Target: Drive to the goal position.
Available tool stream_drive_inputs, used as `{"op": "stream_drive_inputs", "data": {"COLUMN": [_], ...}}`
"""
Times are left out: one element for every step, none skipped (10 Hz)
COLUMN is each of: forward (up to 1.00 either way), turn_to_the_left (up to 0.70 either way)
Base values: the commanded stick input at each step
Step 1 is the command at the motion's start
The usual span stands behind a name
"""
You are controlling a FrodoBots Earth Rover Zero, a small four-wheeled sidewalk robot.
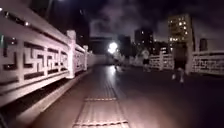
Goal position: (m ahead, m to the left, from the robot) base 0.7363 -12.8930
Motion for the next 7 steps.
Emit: {"op": "stream_drive_inputs", "data": {"forward": [0.45, 0.45, 0.45, 0.45, 0.45, 0.45, 0.45], "turn_to_the_left": [0.00, 0.00, 0.00, 0.00, 0.00, 0.00, 0.00]}}
